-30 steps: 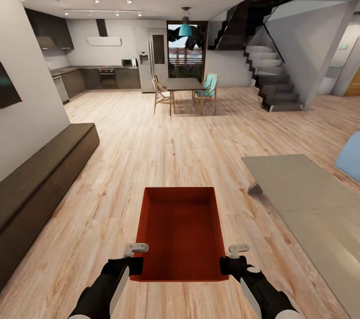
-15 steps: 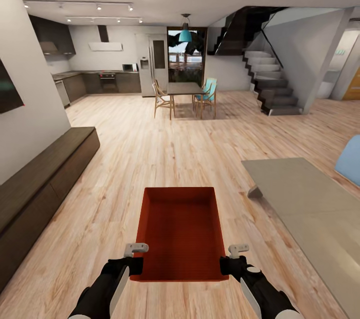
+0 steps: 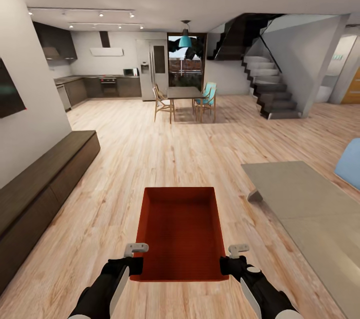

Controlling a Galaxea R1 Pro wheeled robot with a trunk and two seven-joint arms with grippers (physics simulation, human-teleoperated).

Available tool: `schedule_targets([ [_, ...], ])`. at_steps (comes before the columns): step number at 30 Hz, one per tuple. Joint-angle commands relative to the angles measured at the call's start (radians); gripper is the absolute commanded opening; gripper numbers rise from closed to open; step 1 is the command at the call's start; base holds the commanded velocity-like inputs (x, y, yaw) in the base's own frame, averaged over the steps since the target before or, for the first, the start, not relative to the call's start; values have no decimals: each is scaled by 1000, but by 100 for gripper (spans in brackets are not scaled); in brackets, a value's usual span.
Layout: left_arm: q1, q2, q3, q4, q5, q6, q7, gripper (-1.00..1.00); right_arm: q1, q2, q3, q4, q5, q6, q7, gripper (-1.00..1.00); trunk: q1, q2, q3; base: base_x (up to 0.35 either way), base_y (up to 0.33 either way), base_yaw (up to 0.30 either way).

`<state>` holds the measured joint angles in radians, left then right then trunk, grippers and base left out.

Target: Move the two storage containers from the living room to the garage. In the garage, place one container on the floor and stack the other container on top of it (either order is fine).

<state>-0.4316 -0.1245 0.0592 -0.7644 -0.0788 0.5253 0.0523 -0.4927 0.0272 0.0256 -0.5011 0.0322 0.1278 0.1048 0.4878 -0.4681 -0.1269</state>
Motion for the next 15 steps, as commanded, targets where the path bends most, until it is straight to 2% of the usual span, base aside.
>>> schedule_targets([
  [1, 0, 11, 4, 0, -41, 7, 4, -100, -1, -1, -1, -5, 6, -7, -2, -100, 1, -2, 0, 0, 0, 0],
  [15, 0, 11, 4, 1, -41, 7, 4, -100, -1, -1, -1, -5, 6, -7, -2, -100, 1, -2, 23, 0, 0, 0],
])
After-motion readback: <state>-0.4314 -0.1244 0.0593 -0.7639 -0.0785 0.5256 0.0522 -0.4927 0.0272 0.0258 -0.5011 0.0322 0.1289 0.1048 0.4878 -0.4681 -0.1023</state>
